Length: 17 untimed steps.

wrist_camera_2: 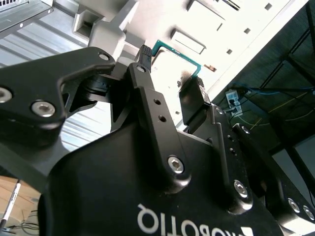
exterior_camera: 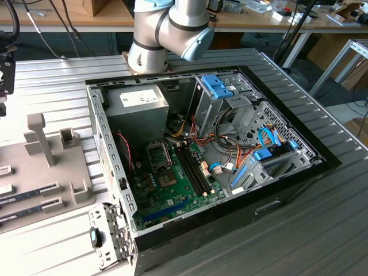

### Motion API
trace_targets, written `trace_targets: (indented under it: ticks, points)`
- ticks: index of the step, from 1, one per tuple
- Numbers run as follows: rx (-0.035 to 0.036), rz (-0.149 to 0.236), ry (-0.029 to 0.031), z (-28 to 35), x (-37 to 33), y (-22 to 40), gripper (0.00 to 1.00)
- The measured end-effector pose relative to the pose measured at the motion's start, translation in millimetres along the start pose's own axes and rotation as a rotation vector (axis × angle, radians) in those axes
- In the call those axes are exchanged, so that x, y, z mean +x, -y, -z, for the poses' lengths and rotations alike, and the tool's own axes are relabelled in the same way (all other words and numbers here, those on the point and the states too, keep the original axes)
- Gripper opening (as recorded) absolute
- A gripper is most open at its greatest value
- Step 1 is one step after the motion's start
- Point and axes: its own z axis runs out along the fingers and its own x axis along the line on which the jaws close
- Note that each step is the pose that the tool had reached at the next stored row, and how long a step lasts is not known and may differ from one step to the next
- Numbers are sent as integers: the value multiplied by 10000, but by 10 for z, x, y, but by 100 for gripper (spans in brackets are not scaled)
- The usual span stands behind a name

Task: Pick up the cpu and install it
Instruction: 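Pick up the cpu and move it towards the insertion slot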

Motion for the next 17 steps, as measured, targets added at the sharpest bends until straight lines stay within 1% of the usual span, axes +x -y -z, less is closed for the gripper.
trace_targets:
  ticks: [17]
  points:
    - [0, 0, -1, -1, -60, -1, 47]
